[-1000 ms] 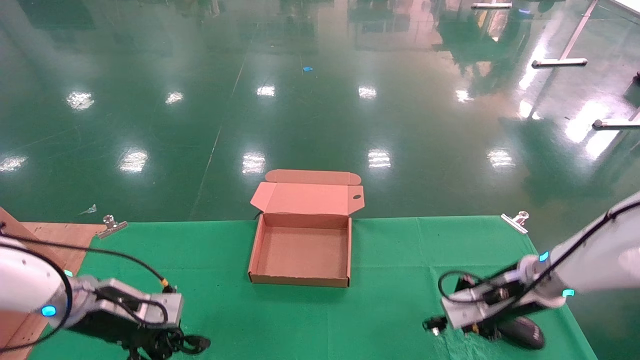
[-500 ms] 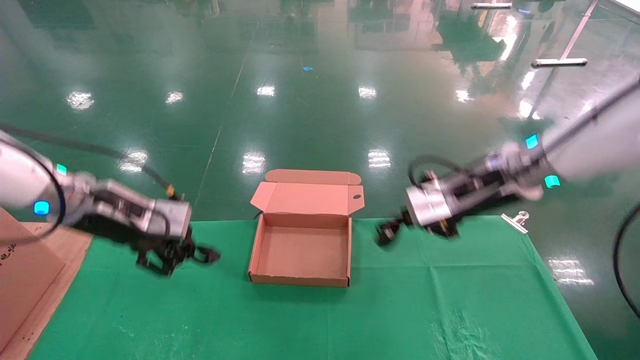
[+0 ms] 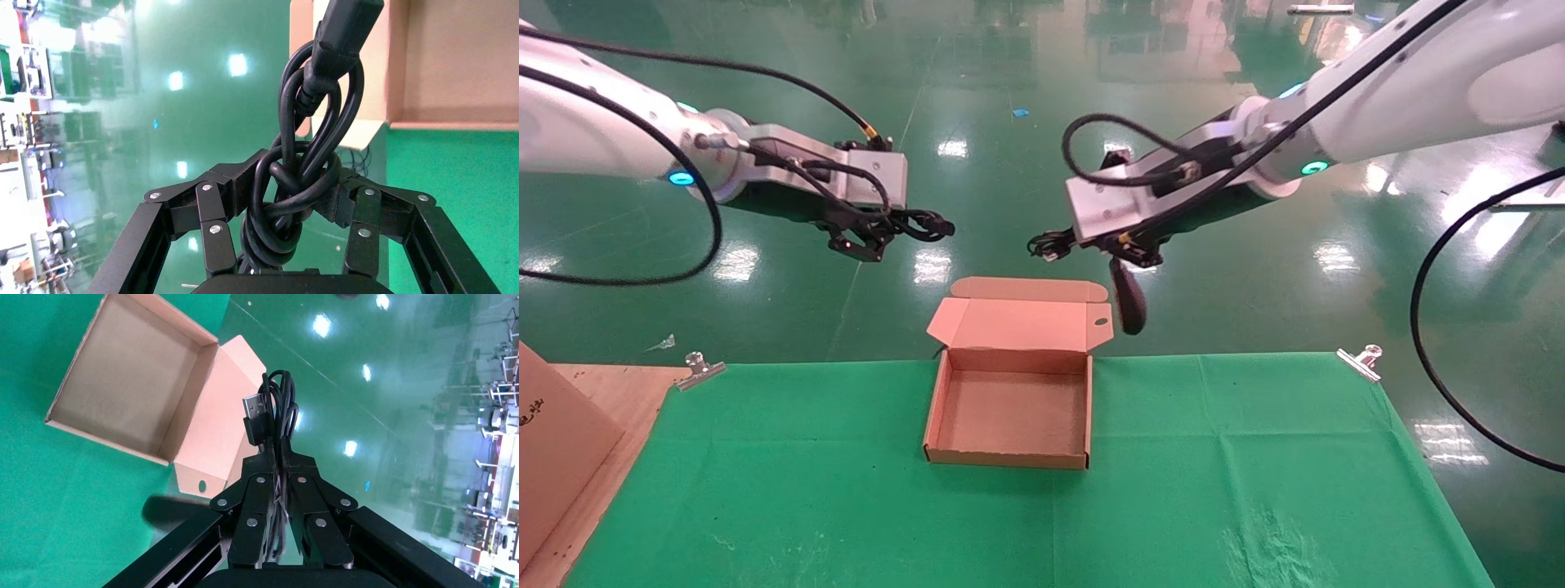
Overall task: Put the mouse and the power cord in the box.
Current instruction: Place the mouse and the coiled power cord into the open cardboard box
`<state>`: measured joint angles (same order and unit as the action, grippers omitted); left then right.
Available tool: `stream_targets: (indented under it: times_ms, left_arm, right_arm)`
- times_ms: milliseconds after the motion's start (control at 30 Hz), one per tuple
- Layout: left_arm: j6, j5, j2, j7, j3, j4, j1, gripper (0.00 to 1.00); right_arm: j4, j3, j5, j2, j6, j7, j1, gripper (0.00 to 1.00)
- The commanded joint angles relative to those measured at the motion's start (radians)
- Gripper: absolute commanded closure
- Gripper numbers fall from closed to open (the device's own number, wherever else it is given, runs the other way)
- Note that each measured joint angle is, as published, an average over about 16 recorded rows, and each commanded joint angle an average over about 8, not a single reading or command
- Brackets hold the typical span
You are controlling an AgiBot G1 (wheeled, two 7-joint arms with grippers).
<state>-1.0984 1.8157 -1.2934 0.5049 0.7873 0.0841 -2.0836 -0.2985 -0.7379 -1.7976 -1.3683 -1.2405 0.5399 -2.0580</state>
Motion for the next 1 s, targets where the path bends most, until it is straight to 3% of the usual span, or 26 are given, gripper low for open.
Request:
stream_targets:
  times_ms: [33, 333, 533, 767, 933, 1000]
  left_arm:
    - [0.043, -0.003, -0.015, 0.004, -0.003, -0.005, -0.001, 1.00]
    - [0.023, -0.052, -0.030, 0.088, -0.034, -0.007, 0.053, 1.00]
    - [0.199, -0.097, -0.069, 0.147, -0.053, 0.059, 0.204, 1.00]
    - [0.493, -0.135, -0.082, 0.060, 0.004, 0.235, 0.413, 1.00]
    - [0.534, -0.189, -0.081, -0.024, 0.083, 0.310, 0.504, 0.99]
    - [0.542, -0.194, -0.081, -0.052, 0.123, 0.317, 0.521, 0.89]
  right_arm:
    - [-0.043, -0.015, 0.013, -0.001, 0.012, -0.027, 0.008, 1.00]
    - [-0.133, -0.105, 0.075, 0.002, 0.106, -0.095, 0.026, 1.00]
    - [-0.143, -0.155, 0.108, 0.007, 0.137, -0.113, 0.021, 1.00]
    - [-0.104, -0.200, 0.143, 0.013, 0.065, -0.101, 0.014, 1.00]
    - [-0.055, -0.220, 0.167, 0.014, 0.021, -0.069, 0.016, 1.00]
    - [-0.037, -0.226, 0.174, 0.014, 0.018, -0.057, 0.019, 1.00]
